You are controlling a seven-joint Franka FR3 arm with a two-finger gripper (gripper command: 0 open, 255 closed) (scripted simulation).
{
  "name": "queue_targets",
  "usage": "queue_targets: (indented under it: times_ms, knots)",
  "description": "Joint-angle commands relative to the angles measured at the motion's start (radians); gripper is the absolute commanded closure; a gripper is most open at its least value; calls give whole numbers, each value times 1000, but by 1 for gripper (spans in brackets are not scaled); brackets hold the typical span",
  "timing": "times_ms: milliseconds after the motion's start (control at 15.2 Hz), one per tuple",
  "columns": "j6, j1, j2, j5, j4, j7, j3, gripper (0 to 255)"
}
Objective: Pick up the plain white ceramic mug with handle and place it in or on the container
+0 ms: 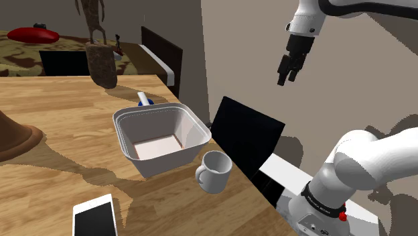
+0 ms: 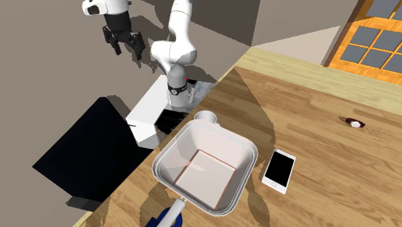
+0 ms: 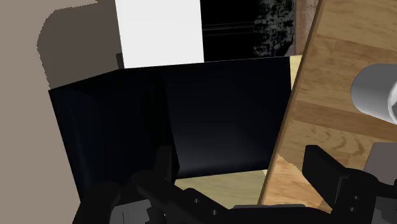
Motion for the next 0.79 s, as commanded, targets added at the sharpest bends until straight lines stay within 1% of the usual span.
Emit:
queue_targets:
  times_ms: [0, 396, 726]
  knots:
    - [0, 0, 0, 0, 0, 0, 0, 0]
    - [126, 46, -18, 78, -142, 97, 88, 0]
    - [244, 92, 2, 146, -232, 176, 168, 0]
